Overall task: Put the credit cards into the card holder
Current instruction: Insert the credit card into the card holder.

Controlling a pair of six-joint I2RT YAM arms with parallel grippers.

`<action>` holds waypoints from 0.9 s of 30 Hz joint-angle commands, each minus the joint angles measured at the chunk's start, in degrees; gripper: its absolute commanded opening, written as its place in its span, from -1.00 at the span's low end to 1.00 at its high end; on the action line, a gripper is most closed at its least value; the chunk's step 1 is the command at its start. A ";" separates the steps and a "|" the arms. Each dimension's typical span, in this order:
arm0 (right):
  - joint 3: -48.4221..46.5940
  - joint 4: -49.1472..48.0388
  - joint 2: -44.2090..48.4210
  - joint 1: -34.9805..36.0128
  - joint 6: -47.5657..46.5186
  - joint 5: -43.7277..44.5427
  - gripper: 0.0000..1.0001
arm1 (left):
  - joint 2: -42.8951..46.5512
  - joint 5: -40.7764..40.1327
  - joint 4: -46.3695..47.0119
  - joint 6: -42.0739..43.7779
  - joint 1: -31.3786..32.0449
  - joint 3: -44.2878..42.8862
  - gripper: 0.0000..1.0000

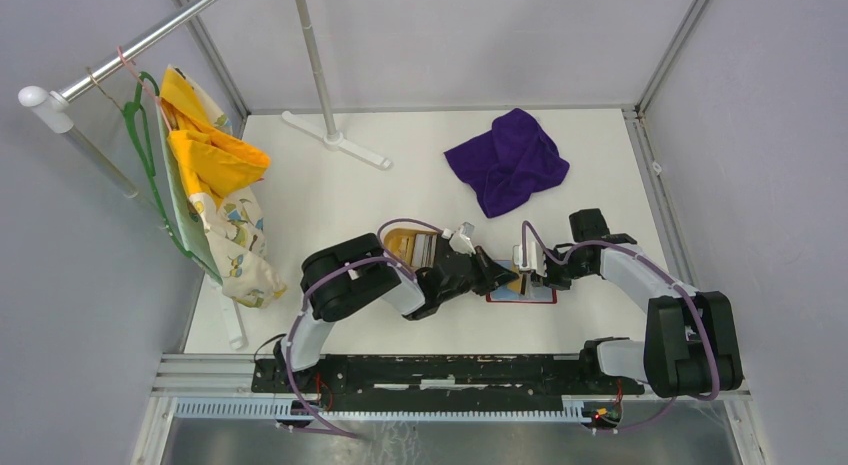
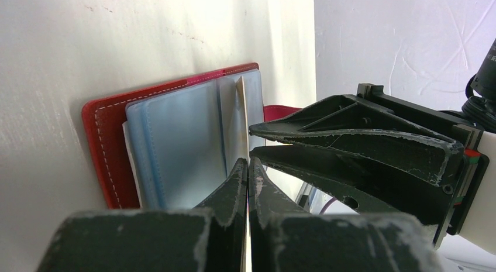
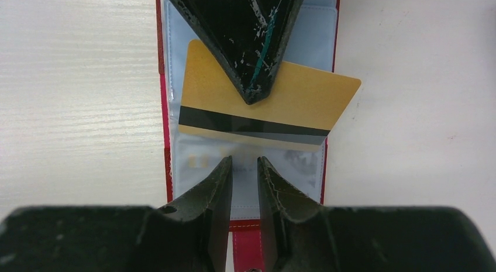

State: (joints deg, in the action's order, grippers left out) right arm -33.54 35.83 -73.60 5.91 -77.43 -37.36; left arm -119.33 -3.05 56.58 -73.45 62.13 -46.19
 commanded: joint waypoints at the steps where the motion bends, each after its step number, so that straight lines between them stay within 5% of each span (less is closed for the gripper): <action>1: 0.14 1.91 -1.09 0.50 -0.49 2.25 -0.43 | -3.52 -1.49 -0.67 -3.49 0.79 -0.76 -0.96; 27: 0.23 2.57 -0.65 0.58 -1.20 1.68 -0.43 | 1.07 -7.34 -14.74 10.43 0.11 -1.04 -0.97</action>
State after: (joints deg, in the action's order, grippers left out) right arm -33.65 36.03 -73.58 5.91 -77.89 -37.45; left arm -119.90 -7.25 52.64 -68.71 63.07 -47.53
